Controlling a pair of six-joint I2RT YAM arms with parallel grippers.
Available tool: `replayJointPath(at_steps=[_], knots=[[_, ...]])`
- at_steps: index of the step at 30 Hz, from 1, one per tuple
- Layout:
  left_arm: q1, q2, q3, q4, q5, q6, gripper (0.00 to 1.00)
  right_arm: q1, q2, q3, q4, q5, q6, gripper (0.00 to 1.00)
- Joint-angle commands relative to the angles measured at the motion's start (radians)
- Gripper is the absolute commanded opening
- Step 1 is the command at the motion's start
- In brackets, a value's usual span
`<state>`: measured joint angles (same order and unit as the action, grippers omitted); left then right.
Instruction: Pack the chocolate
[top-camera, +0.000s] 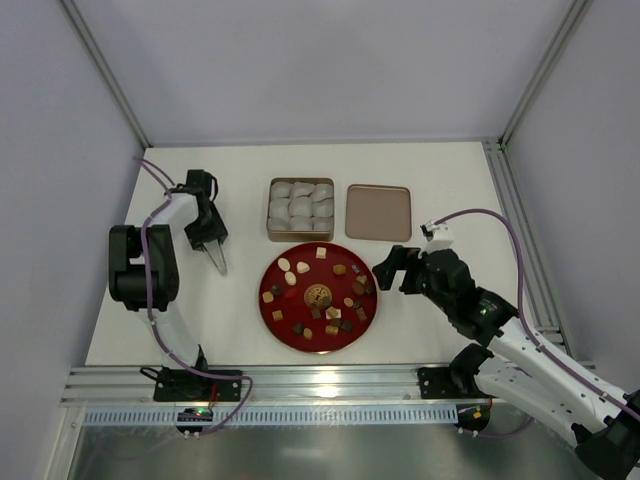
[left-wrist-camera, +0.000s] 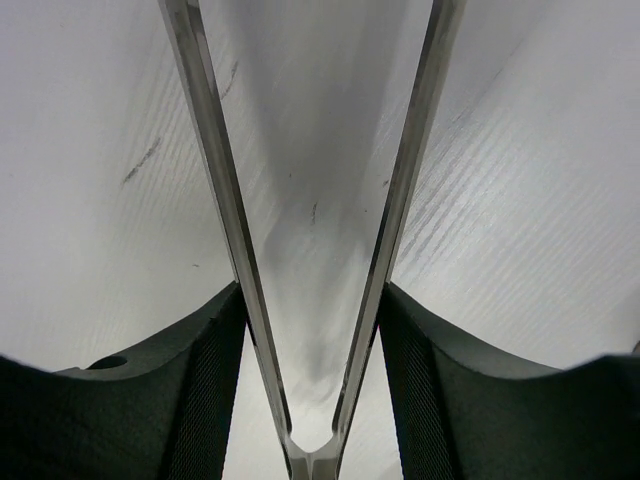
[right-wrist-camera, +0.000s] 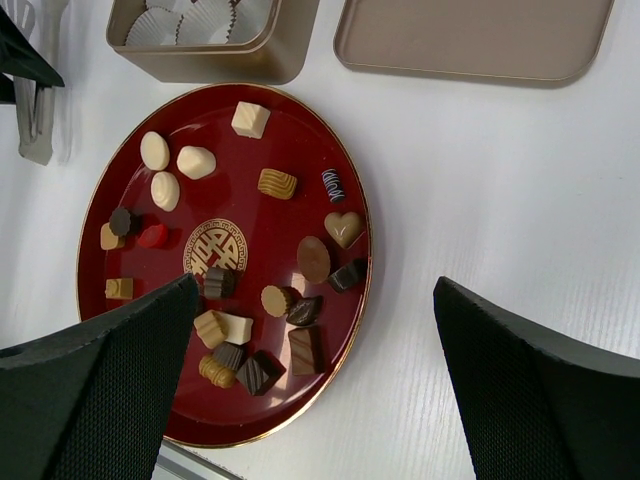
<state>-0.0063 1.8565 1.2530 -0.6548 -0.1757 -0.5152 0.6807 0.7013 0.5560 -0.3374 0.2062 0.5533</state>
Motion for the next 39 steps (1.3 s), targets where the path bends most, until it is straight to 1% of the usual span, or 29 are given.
replayJointPath(at_steps=[1,13,19,24,28,31,35,38,39], knots=[[-0.003,-0.094,0.072,-0.075,-0.050,0.003,0.53,0.002,0.010,0.012,0.038,-0.001,0.010,1.00],[-0.050,-0.275,0.108,-0.193,-0.102,0.009,0.53,0.002,0.055,0.030,0.052,-0.011,0.008,1.00],[-0.109,-0.352,0.105,-0.238,-0.113,0.006,0.52,0.002,0.072,0.045,0.044,-0.011,0.008,1.00],[-0.161,-0.420,0.131,-0.275,-0.122,0.015,0.52,0.002,0.072,0.061,0.020,-0.001,0.000,1.00],[-0.210,-0.459,0.170,-0.325,-0.113,0.027,0.52,0.002,0.064,0.078,-0.008,0.013,-0.001,1.00],[-0.268,-0.480,0.194,-0.361,-0.110,0.027,0.52,0.002,0.056,0.087,-0.029,0.016,0.003,1.00],[-0.337,-0.555,0.174,-0.379,-0.079,0.003,0.51,0.002,0.041,0.087,-0.052,0.022,0.010,1.00],[-0.408,-0.608,0.140,-0.394,-0.076,-0.020,0.49,0.002,0.027,0.088,-0.078,0.033,0.014,1.00],[-0.452,-0.618,0.135,-0.410,-0.083,-0.028,0.49,0.002,0.023,0.087,-0.087,0.036,0.013,1.00]])
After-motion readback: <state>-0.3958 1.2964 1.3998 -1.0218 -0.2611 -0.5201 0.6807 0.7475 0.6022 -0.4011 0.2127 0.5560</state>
